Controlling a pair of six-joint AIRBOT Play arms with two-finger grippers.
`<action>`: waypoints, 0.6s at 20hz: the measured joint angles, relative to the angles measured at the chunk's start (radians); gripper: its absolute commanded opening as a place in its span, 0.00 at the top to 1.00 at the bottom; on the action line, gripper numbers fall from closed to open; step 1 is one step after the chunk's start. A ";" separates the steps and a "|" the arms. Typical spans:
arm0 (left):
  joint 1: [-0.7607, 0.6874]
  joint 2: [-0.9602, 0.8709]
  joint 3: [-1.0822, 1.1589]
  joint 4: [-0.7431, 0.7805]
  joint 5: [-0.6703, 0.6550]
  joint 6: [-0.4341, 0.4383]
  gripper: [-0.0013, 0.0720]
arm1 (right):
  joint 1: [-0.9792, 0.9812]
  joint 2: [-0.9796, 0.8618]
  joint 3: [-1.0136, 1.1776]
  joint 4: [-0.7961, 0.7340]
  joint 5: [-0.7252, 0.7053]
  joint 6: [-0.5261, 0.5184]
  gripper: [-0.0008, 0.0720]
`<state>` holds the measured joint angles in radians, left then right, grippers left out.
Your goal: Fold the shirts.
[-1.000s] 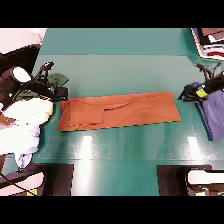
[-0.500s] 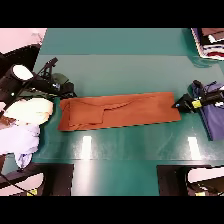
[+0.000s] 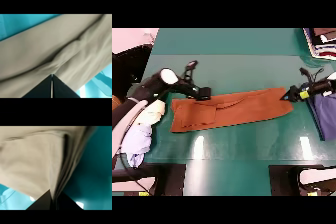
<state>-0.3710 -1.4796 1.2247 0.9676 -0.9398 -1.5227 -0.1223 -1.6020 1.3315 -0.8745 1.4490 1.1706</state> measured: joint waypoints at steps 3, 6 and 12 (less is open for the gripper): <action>-0.082 -0.116 0.089 -0.002 0.011 -0.013 0.95 | 0.066 0.099 0.090 0.010 0.032 0.045 0.97; -0.145 -0.209 0.161 -0.006 0.020 -0.026 0.95 | 0.146 0.174 0.174 0.016 0.045 0.084 0.97; -0.210 -0.296 0.240 -0.012 0.042 -0.045 0.95 | 0.327 0.222 0.304 0.019 0.035 0.150 0.97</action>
<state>-0.5812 -1.7756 1.4643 0.9554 -0.8978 -1.5681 0.2047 -1.3796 1.6352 -0.8558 1.4837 1.3209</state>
